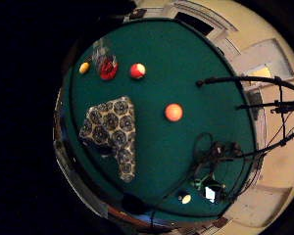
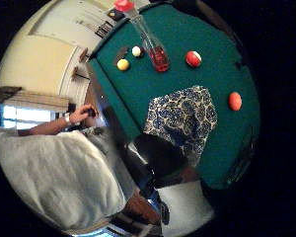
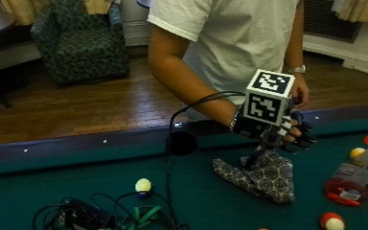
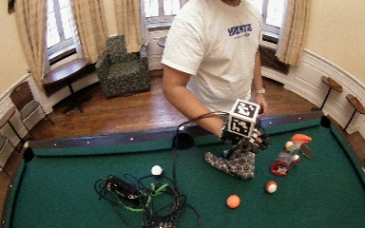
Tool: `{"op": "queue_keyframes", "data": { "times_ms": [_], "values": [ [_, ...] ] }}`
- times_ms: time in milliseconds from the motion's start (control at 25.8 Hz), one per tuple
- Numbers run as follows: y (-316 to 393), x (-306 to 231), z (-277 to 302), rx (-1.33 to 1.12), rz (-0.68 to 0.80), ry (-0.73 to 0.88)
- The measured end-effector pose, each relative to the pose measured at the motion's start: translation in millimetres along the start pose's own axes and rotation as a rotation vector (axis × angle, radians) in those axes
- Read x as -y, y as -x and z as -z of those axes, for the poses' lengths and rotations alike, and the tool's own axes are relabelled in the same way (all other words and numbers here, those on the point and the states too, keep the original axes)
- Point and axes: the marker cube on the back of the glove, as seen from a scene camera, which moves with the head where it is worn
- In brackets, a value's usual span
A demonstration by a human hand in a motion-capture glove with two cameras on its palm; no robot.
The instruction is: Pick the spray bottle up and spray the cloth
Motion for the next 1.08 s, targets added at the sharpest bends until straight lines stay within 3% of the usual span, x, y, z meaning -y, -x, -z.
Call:
{"op": "queue_keyframes", "data": {
  "times_ms": [1083],
  "values": [
    [7.0,-25.3,-1.2,0.041,-0.115,0.015]
  ]
}}
